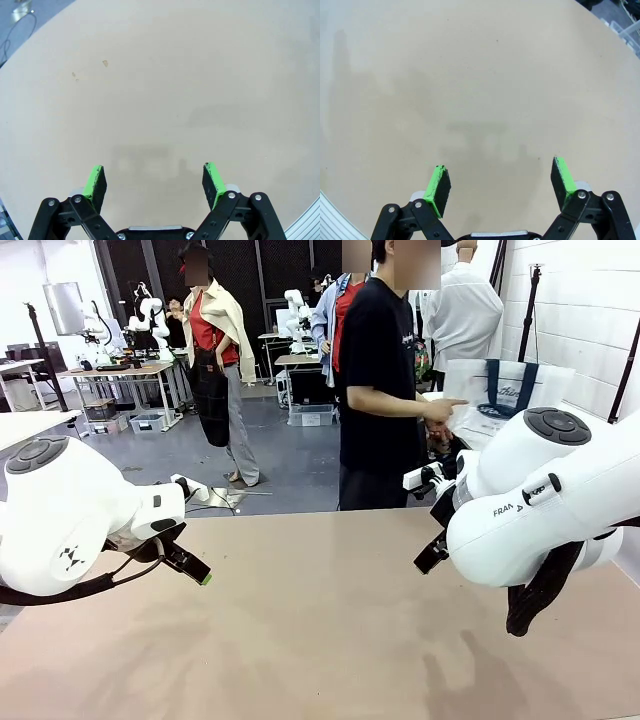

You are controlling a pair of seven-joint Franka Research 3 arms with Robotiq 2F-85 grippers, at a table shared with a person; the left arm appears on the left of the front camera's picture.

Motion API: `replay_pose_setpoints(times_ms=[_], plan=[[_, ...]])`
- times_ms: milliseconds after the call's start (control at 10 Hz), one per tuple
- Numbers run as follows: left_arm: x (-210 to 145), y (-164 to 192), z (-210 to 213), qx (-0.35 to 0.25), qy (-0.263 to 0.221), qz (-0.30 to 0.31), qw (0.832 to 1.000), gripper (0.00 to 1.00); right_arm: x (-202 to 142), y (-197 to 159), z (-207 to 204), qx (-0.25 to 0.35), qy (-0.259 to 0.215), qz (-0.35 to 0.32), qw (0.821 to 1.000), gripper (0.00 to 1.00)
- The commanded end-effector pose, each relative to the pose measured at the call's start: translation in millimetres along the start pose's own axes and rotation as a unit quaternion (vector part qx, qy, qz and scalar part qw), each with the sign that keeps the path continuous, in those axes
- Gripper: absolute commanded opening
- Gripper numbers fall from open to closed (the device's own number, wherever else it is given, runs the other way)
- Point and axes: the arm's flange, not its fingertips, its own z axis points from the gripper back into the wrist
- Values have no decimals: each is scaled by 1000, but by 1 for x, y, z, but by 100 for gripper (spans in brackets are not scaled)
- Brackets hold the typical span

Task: Transfer purchased items from the store into the shopping bag.
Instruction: Open the Reusable shopping bag in the center of the table.

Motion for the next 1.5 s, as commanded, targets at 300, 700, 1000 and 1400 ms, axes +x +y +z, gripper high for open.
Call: replay_pose_setpoints(times_ms=[300, 700, 1000, 1400], plan=[[0, 1, 0, 0, 0, 2, 1000, 100, 0, 0, 0, 0, 0, 0, 1000, 100], [0, 1, 0, 0, 0, 2, 1000, 100, 0, 0, 0, 0, 0, 0, 1000, 100], [0, 1, 0, 0, 0, 2, 1000, 100, 0, 0, 0, 0, 0, 0, 1000, 100], [0, 1, 0, 0, 0, 2, 1000, 100, 0, 0, 0, 0, 0, 0, 1000, 100]])
